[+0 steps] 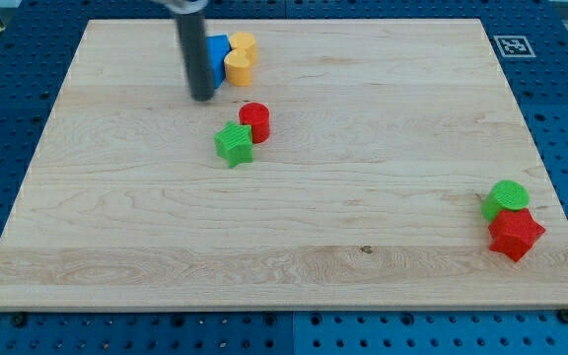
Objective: Move the green star right a bit and left
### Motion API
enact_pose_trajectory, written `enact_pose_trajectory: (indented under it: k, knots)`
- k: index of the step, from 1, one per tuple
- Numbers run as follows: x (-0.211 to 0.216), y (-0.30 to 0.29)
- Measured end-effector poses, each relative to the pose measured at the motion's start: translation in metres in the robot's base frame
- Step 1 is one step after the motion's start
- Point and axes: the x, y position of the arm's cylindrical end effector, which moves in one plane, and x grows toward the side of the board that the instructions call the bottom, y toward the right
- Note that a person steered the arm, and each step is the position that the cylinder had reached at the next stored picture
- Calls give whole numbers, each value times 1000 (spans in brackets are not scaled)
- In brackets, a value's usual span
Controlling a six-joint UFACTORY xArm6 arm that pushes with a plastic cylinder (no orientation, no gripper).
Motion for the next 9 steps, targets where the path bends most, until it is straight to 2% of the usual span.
enact_pose_trajectory:
  k: [1,3,6,8,9]
  knots:
    - [32,-45]
    - [123,-22]
    - [78,54]
    - [86,37]
    - [116,38]
